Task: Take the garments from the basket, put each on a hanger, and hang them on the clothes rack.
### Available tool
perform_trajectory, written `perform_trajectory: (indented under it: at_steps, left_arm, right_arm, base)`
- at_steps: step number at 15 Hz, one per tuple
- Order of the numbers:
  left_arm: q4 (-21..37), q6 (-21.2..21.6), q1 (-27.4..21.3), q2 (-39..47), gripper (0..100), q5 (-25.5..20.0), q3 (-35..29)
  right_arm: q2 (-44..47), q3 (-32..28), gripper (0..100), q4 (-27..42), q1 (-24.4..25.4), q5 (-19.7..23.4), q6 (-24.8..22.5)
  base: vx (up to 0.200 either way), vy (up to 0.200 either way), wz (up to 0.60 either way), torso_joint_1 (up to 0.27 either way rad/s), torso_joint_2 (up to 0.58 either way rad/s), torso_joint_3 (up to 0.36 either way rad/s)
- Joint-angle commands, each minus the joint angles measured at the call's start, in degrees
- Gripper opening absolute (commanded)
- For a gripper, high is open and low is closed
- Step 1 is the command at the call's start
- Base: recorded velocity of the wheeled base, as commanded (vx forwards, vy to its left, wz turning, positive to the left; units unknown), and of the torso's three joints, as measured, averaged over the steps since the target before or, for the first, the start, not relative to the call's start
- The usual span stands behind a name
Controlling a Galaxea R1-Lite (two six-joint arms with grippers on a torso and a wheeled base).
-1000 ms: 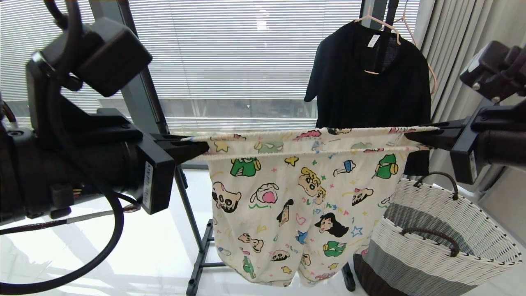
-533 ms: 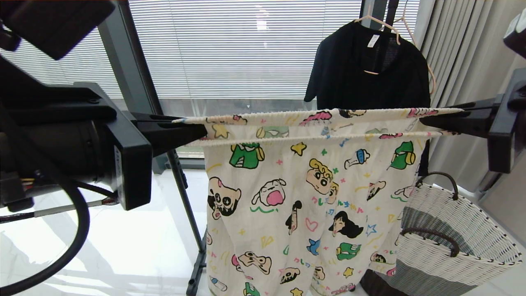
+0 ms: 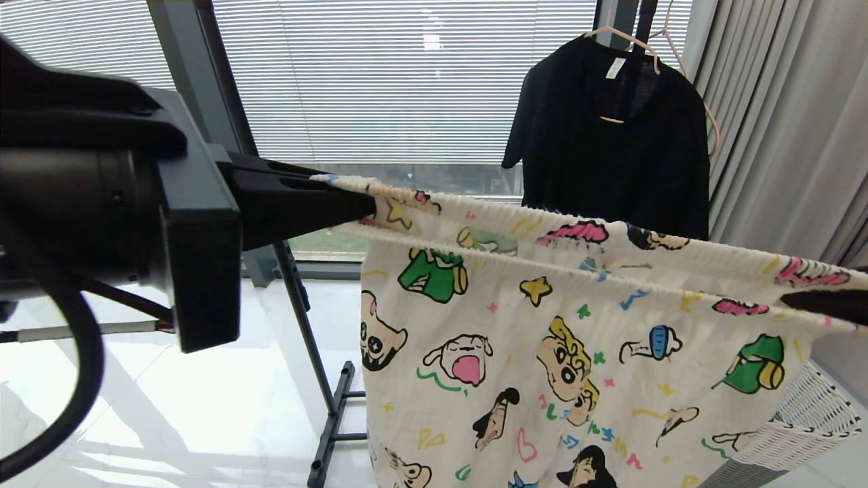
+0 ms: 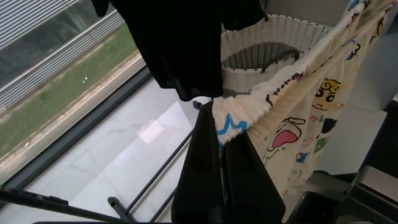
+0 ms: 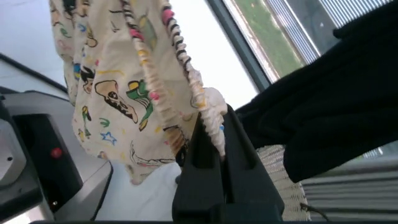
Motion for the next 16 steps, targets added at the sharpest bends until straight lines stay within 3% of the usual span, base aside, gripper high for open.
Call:
perform_trajectory:
  at_steps: [1,5,7,9,11,12,16]
  left_arm:
    - [-2.1,0.0,0.0,3.4,0,-1.9,-0.2]
    - [-2.6,0.1,3.3,4.1,0,-1.9,-0.1]
    - [1.3,-0.1,9.0,3.0,0,-1.9,0.6]
    - [2.1,-3.0,11.0,2.8,0,-2.0,1.3]
    - [2.1,-10.4,10.3,2.2,0,-2.0,2.8]
    - [2.1,-12.0,8.9,1.6,0,-1.9,3.7]
    - [2.2,-13.3,0.4,-4.3,0,0.3,14.2]
  right_arm:
    - [0.1,0.8,0,0.0,4.7,0.0,-1.0]
    - [2.3,0.4,0,-0.5,4.3,-0.4,-0.4]
    - [6.4,-1.0,0,-5.5,-4.6,0.1,3.8]
    - [13.7,-4.7,0,-12.4,-9.0,1.4,7.1]
    - [19.7,-9.7,0,-14.1,-9.5,1.4,7.0]
    - [21.3,-11.5,0,-14.2,-9.5,1.5,6.8]
    - [28.2,-20.7,0,-14.2,-9.5,2.4,5.6]
  base:
    - [0.000,0.000,0.00,0.000,0.00,0.000]
    - [0.000,0.000,0.00,0.000,0.00,0.000]
    - [0.000,0.000,0.00,0.000,0.00,0.000]
    - [0.000,0.000,0.00,0.000,0.00,0.000]
    - [0.000,0.000,0.00,0.000,0.00,0.000]
    - [0.000,0.000,0.00,0.000,0.00,0.000]
    - [0.000,0.000,0.00,0.000,0.00,0.000]
